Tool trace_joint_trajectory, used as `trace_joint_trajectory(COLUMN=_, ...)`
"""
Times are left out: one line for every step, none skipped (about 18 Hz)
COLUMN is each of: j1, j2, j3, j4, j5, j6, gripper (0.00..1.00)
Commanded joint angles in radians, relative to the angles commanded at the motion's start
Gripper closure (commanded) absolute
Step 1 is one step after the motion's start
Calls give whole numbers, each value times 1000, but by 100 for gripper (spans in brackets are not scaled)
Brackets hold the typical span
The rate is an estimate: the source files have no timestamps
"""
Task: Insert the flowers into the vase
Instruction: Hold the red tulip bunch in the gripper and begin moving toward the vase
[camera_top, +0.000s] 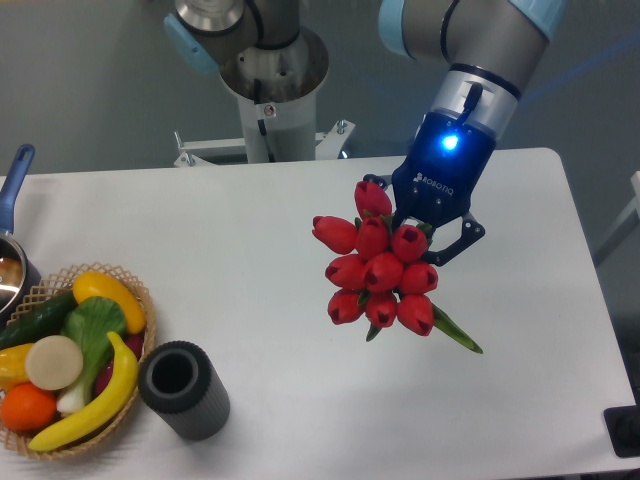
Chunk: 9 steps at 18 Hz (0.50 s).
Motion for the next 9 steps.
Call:
trace_joint_trajectory(j1=0, j2=0, j3=-1, j4=0, j5=0, j6=-2, gripper=69)
trace_joint_trajectory(j1=-2, j2=0, j3=-1, j4=0, j5=0, j6=-2, gripper=69)
trace_joint_trajectory(j1=0, j2=0, j3=3, j4=0, j5=-2, j6=-2, gripper=69)
trace_joint_trajectory(j1=-3, j2=0, j3=3, j4=0, j5=-5, j6=-3, gripper=69)
trace_joint_trajectory(j1=-3, j2=-2, j3=-3, j4=0, j5=-14, j6=-3, gripper=69)
trace_joint_trajectory(j1=-3, j2=0, j3=-8, j4=0, j5=-27, j6=-3, gripper=69)
trace_joint_trajectory(j1=-3, j2=0, j3=-9, j4=0, j5=-41, j6=-3, gripper=69)
trace_joint_trajectory(j1=-3, j2=-2, j3=-9, j4=0, j5=-52, j6=-3, gripper=69)
trace_joint_trajectory(j1=-3, j2=-2, j3=-8, j4=0, j5=-55, j6=-3, gripper=69)
